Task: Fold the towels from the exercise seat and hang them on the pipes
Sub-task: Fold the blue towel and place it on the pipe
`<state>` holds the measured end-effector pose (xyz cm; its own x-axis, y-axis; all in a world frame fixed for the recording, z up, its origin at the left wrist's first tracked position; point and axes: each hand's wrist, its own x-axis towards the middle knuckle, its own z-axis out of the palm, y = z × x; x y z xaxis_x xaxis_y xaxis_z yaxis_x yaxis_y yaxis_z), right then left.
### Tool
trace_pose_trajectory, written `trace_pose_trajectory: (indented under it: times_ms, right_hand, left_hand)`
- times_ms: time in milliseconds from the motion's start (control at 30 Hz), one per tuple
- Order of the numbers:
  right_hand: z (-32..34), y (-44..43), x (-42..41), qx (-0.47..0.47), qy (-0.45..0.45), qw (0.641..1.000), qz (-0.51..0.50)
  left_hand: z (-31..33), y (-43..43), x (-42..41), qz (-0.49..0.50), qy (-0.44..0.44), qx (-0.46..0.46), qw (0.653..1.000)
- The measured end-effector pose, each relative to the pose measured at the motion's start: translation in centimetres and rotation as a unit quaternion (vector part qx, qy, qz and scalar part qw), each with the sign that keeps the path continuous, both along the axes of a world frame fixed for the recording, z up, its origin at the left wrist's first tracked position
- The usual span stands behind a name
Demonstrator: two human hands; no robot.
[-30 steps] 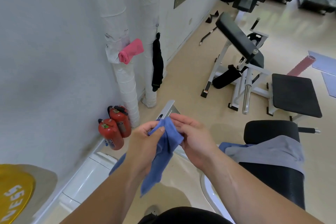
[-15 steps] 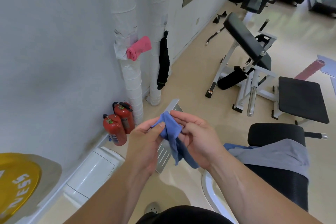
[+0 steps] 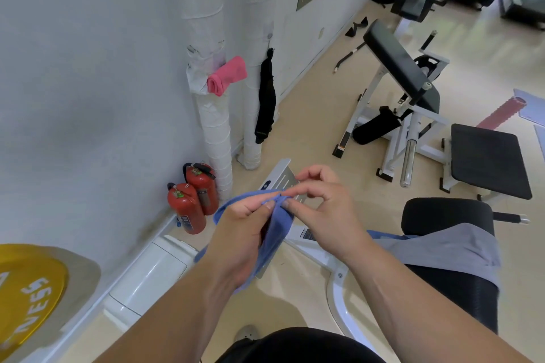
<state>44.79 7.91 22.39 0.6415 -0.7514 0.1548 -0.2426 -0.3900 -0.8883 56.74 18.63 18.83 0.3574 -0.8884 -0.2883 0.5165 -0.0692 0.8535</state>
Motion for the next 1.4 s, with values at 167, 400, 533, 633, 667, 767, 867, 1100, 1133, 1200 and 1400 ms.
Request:
trace_pose_trajectory:
  times_ms: [167,400,533,633,667,767,867,1100,1133,1200,1400]
  right_hand:
    - [0.6,-0.9,-0.5,-0.067,0.057,0.994,0.064]
    - [0.7,-0.9,0.0,-0.109,0.127,0.980,0.109]
    - [0.6,-0.8,0.3,-0.114,0.129,0.978,0.116]
    - [0.8,-0.7,0.4,-0.120,0.146,0.975,0.115]
    - [0.9,-0.7,0.5,-0.122,0.149,0.975,0.113]
    - [0.7,-0.6,0.8,-0.119,0.146,0.977,0.101]
    - [0.6,-0.5,1.0,-0.114,0.138,0.980,0.082]
    - [0.1,-0.3,1.1,-0.127,0.112,0.982,0.086]
    - [0.0,-0.3,1.0,-0.120,0.112,0.982,0.091]
    - [-0.5,-0.4,0.8,-0.097,0.115,0.983,0.103]
    - [-5.0,-1.1,0.2,-0.111,0.210,0.959,0.154]
  left_hand:
    - [0.6,0.6,1.2,0.002,-0.111,0.042,0.993]
    - [2.3,0.8,2.5,-0.059,-0.293,0.056,0.953]
    - [2.9,1.0,2.8,-0.087,-0.325,0.059,0.940]
    - [3.1,1.2,3.0,-0.090,-0.338,0.064,0.935]
    - [3.3,1.3,3.0,-0.089,-0.342,0.066,0.933]
    - [3.7,1.4,3.2,-0.086,-0.341,0.054,0.935]
    - [4.0,1.5,3.1,-0.073,-0.324,0.026,0.943]
    - [3.6,1.7,2.5,-0.006,-0.339,0.027,0.940]
    - [3.6,1.7,2.5,-0.007,-0.334,0.030,0.942]
    - [3.4,1.7,2.6,-0.007,-0.319,0.037,0.947]
    - [3.1,1.0,4.6,0.052,-0.294,0.075,0.951]
